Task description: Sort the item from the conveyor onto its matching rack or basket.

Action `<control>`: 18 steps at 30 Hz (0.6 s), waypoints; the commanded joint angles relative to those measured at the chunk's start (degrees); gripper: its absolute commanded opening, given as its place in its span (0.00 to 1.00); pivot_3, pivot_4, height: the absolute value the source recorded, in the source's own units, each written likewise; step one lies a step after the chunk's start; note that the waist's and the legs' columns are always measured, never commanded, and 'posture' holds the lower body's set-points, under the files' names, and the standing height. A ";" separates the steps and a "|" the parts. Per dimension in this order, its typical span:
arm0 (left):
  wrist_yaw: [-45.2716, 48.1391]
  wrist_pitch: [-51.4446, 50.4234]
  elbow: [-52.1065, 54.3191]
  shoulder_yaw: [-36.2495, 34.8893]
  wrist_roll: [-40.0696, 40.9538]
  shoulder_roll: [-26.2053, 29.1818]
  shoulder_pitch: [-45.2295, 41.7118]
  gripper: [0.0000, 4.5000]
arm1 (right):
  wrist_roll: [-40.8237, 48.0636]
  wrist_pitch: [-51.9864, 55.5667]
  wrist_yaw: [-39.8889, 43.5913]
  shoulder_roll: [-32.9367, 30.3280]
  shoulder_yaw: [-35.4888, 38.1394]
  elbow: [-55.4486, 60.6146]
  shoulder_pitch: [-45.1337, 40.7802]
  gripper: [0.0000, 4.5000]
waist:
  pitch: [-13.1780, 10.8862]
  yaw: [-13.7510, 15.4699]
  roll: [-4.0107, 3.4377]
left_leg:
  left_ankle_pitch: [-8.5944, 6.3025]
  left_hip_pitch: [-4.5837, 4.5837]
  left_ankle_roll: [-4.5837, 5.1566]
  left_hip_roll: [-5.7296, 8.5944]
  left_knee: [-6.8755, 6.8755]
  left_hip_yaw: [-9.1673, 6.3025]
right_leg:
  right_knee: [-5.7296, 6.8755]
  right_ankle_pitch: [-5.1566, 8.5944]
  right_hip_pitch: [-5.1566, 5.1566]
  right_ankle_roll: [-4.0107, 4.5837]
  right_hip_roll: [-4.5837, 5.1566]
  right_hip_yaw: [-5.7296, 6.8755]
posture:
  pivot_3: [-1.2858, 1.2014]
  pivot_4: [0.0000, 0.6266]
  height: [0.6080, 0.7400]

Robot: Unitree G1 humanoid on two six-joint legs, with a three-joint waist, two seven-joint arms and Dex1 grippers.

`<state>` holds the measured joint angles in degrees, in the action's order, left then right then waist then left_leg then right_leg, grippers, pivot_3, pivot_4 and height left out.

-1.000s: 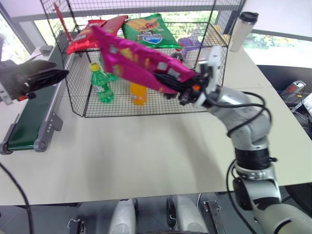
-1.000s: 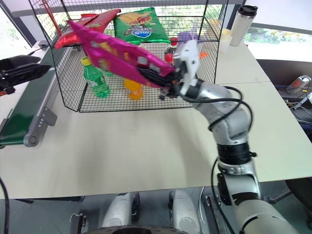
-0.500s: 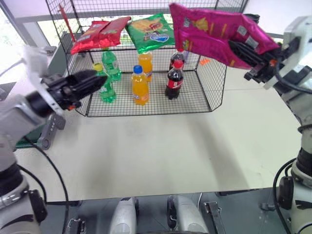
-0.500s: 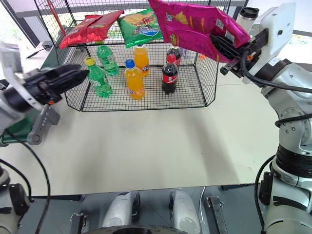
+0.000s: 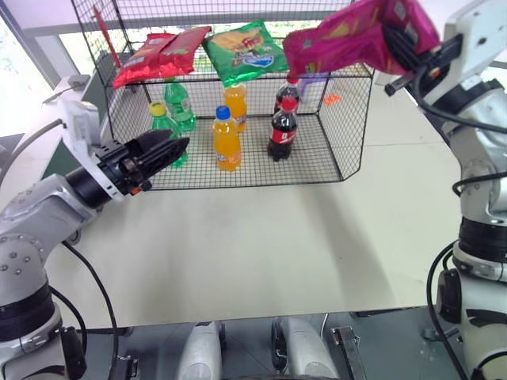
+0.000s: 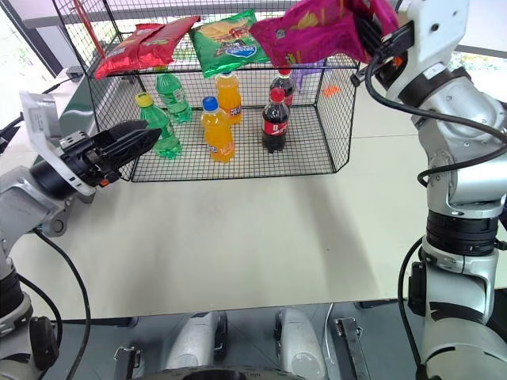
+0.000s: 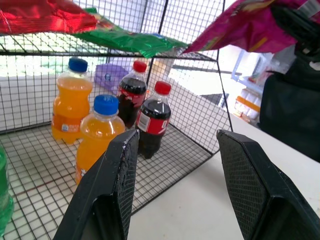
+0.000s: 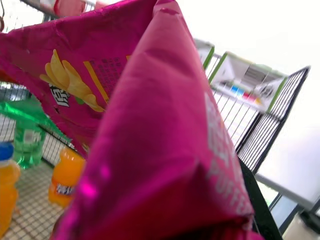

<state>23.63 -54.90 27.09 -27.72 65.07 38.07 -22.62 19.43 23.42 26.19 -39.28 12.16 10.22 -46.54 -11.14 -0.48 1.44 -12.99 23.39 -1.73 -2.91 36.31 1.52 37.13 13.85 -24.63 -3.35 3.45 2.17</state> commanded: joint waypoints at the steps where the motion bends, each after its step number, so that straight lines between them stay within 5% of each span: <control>1: 1.10 2.47 -0.99 0.98 -0.29 0.65 -1.09 0.57 | -0.10 -0.63 -0.94 -1.27 2.26 3.84 -1.78 0.00 | 0.00 -0.03 0.00 | 0.00 0.00 0.00 0.00 0.00 0.00 | 0.00 0.00 0.00 0.00 0.00 0.00 | 0.52 0.24 1.00; 13: 1.99 4.22 -2.74 3.32 -0.47 1.16 -1.73 0.57 | -6.81 -2.63 -2.07 -2.63 -0.67 1.57 1.52 0.00 | 0.00 -0.13 0.00 | 0.00 -0.01 0.00 0.00 -0.03 0.01 | -0.01 0.00 0.00 0.00 -0.01 0.00 | 0.52 0.24 1.00; 18: 0.83 4.65 -1.85 4.21 -0.77 0.39 -1.44 0.57 | -22.02 -8.83 -11.69 2.27 -11.26 -12.01 -7.15 0.00 | 0.00 -0.73 -0.01 | 0.00 -0.06 0.00 -0.01 -0.05 0.03 | 0.01 -0.01 -0.02 0.02 -0.05 -0.08 | 0.52 0.24 1.00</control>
<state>24.77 -51.76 23.69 -23.25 64.23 38.20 -23.33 2.48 17.49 18.03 -37.59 3.07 -0.01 -50.52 -11.14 -1.20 1.43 -12.98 23.32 -1.72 -2.92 36.25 1.56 37.16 13.84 -24.67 -3.33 3.38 2.07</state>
